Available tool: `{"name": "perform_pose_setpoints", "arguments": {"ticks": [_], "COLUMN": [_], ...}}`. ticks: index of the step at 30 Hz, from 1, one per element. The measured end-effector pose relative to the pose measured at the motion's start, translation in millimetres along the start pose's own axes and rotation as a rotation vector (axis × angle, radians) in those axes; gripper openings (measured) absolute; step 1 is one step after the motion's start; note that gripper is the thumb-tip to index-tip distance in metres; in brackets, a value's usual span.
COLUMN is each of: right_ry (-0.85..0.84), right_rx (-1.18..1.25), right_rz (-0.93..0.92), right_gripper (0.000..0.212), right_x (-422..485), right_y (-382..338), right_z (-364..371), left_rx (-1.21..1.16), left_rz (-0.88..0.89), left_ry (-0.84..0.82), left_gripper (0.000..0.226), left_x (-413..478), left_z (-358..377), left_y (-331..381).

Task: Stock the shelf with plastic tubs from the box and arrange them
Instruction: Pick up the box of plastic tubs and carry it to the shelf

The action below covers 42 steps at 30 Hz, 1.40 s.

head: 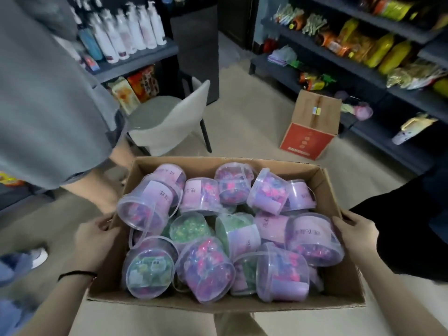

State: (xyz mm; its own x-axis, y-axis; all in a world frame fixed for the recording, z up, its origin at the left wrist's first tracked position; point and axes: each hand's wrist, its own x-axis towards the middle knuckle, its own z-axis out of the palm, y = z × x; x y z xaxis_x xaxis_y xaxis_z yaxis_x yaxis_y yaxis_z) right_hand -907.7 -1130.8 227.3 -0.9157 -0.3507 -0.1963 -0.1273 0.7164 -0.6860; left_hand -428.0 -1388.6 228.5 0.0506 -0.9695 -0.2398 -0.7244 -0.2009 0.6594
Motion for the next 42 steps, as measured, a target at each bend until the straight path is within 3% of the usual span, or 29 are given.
{"name": "perform_pose_setpoints", "arguments": {"ticks": [10,14,19,29,33,42], "right_ry": [0.137,0.190,0.247,0.316,0.333,0.434], "right_rx": [-0.009,0.002,0.076,0.167,0.213,0.188], "right_rz": [0.146,0.201,0.274,0.436,0.482,0.586], "right_gripper": [0.029,0.033,0.029,0.033,0.034,0.036], "right_x": [200,268,354,525,598,765], "right_y": [-75,-99,-128,-168,-171,-158], "right_z": [-6,-12,-7,14,21,25], "left_rx": [-0.069,-0.083,-0.033,0.030,0.058,0.071], "left_rz": [0.241,0.289,0.392,0.501,0.546,0.578], "left_ry": [-0.167,-0.260,-0.357,-0.448,-0.449,-0.460], "left_gripper": [0.033,0.039,0.010,0.035,0.027,0.054], "left_x": [174,245,339,488,527,586], "left_z": [133,192,268,399,456,615], "left_y": [233,315,417,621,686,792]}}
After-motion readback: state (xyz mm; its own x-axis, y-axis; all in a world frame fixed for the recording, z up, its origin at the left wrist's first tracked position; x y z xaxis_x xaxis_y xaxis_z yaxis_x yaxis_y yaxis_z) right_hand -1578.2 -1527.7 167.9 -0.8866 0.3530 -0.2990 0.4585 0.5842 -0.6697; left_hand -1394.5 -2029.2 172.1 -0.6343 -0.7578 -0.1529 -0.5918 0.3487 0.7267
